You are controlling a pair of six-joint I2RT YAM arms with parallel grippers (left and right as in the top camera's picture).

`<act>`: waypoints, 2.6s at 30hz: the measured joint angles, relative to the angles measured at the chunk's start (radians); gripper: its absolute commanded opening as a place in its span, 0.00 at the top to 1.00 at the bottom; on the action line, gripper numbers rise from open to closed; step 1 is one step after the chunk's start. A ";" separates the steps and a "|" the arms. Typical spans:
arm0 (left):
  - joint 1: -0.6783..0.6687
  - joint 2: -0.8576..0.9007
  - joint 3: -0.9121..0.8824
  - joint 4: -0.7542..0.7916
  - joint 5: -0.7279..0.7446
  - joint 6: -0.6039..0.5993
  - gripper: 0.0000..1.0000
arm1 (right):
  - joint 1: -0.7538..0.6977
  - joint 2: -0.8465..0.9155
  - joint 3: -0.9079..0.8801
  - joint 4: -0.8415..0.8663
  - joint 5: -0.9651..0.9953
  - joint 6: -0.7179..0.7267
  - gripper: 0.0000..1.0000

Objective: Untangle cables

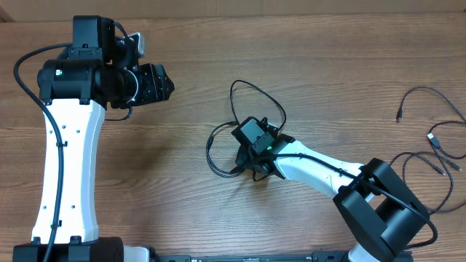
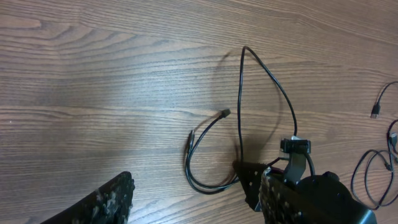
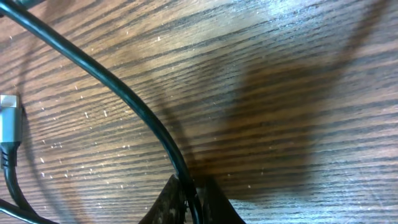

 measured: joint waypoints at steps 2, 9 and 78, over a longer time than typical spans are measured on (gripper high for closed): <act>0.000 0.000 0.000 0.000 0.000 0.000 0.34 | 0.000 0.000 -0.001 0.003 0.000 0.012 0.96; 0.000 0.000 0.000 0.000 0.000 0.000 0.34 | -0.002 0.000 -0.003 0.006 -0.007 0.006 0.96; -0.038 0.000 0.002 -0.123 -0.255 0.086 0.00 | -0.803 -0.237 0.557 -0.779 -0.251 -0.948 0.00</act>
